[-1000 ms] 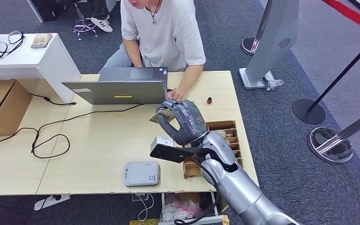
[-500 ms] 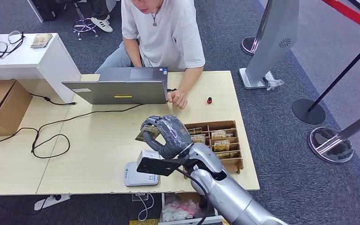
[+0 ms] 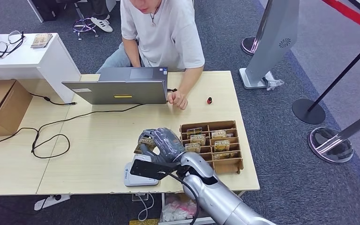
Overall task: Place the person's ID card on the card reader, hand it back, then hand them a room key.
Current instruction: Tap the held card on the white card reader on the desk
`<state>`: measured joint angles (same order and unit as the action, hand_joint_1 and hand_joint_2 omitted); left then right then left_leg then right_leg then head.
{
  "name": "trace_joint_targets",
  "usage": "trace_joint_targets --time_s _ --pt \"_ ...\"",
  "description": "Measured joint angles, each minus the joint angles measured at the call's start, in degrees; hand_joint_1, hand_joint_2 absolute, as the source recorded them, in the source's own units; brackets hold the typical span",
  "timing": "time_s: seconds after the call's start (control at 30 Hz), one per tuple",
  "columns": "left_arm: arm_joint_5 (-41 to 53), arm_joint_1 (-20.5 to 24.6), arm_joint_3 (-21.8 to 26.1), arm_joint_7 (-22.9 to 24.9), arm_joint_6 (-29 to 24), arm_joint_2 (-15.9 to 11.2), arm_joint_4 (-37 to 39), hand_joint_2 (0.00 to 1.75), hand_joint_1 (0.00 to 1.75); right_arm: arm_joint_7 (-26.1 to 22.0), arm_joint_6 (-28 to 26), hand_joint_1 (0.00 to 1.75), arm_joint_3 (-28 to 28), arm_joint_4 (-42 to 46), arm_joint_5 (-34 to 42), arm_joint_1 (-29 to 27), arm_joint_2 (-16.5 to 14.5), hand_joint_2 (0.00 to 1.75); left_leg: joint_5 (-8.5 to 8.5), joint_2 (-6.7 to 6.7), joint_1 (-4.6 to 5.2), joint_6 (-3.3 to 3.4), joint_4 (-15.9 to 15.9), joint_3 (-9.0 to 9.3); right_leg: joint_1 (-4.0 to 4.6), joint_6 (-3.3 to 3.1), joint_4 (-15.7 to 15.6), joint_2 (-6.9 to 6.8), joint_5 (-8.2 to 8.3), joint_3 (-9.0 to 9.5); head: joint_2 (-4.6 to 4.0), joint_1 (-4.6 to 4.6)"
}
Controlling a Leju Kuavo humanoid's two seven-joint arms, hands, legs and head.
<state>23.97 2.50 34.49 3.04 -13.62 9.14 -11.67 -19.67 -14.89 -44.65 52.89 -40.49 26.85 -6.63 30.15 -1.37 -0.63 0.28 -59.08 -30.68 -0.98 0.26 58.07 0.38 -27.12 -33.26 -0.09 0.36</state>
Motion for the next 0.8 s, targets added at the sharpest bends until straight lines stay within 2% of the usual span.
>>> trace_joint_targets --time_s 0.8 --pt "0.0 0.0 0.0 1.6 -1.2 0.4 0.0 0.0 0.0 0.2 -1.0 1.75 -0.1 -15.7 -1.5 1.3 -3.4 1.75 0.0 0.0 0.0 0.0 0.0 0.0 0.0 0.0 0.0 0.0 0.0 0.0 0.0 0.01"
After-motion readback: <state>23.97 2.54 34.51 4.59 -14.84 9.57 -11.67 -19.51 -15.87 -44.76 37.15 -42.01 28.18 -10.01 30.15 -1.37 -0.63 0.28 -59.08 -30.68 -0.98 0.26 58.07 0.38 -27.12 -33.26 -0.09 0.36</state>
